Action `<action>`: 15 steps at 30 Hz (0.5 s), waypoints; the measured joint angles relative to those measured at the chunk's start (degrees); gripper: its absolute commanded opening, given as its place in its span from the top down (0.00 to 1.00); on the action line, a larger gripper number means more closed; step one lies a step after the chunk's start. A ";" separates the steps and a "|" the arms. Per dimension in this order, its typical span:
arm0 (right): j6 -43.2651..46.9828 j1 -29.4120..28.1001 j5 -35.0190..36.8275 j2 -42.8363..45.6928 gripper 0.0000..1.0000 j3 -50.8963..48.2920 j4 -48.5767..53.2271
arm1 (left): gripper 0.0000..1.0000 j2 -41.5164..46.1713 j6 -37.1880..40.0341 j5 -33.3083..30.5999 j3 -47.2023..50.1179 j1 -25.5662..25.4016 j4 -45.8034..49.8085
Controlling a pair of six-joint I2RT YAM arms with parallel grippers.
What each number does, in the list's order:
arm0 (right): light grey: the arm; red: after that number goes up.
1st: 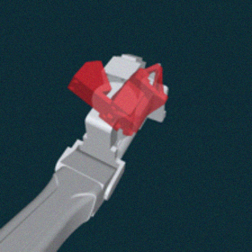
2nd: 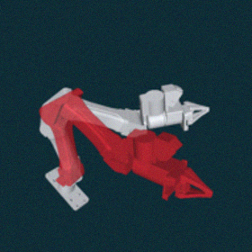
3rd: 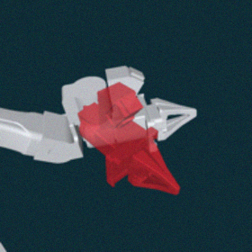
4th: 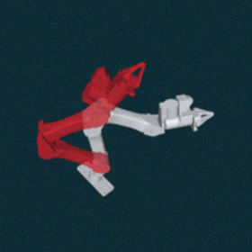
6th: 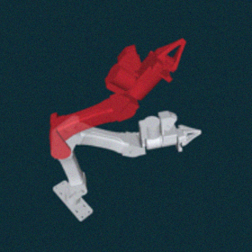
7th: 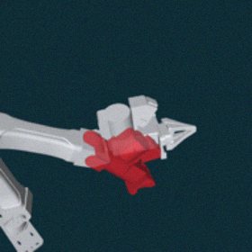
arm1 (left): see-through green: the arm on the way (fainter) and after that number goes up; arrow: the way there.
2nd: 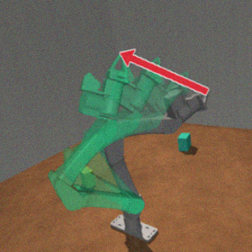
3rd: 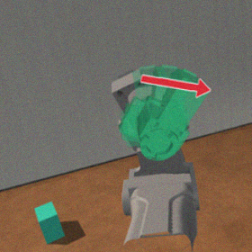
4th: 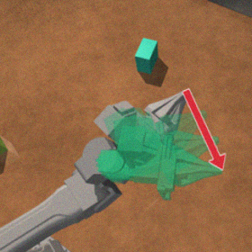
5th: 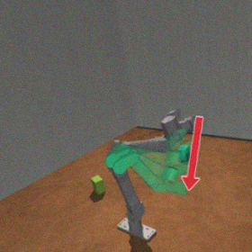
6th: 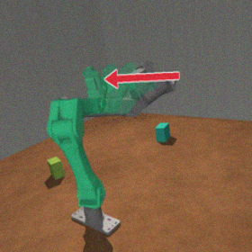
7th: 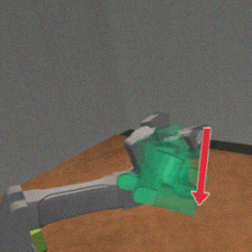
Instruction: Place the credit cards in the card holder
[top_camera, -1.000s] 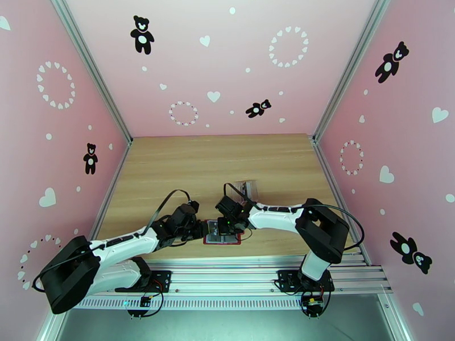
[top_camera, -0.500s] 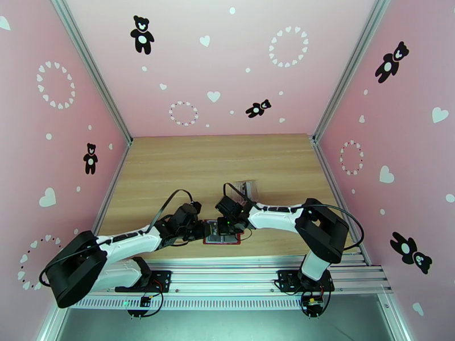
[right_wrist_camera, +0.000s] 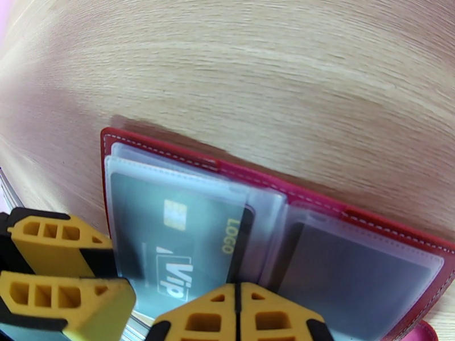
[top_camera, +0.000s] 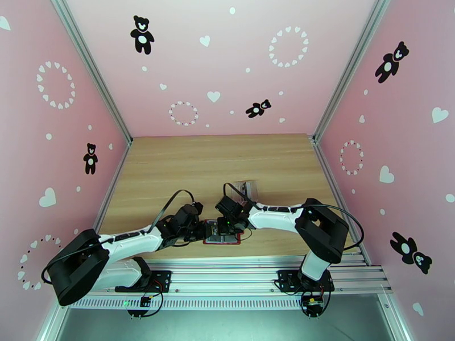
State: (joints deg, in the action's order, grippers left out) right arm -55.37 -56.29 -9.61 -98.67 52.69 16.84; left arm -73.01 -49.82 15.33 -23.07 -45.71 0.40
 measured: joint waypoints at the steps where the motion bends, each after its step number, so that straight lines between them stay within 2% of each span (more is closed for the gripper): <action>1: 0.07 0.00 0.00 0.00 0.95 0.00 0.00 | 0.76 0.00 -0.02 0.07 0.00 -0.04 -0.04; 15: 0.09 0.00 0.11 1.75 0.90 -0.52 0.20 | 0.75 1.53 -0.90 2.10 -0.37 -0.61 -1.75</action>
State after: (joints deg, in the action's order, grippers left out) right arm -55.29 -56.29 -9.50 -96.92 52.16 17.04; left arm -71.48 -50.72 17.43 -23.44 -46.33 -1.34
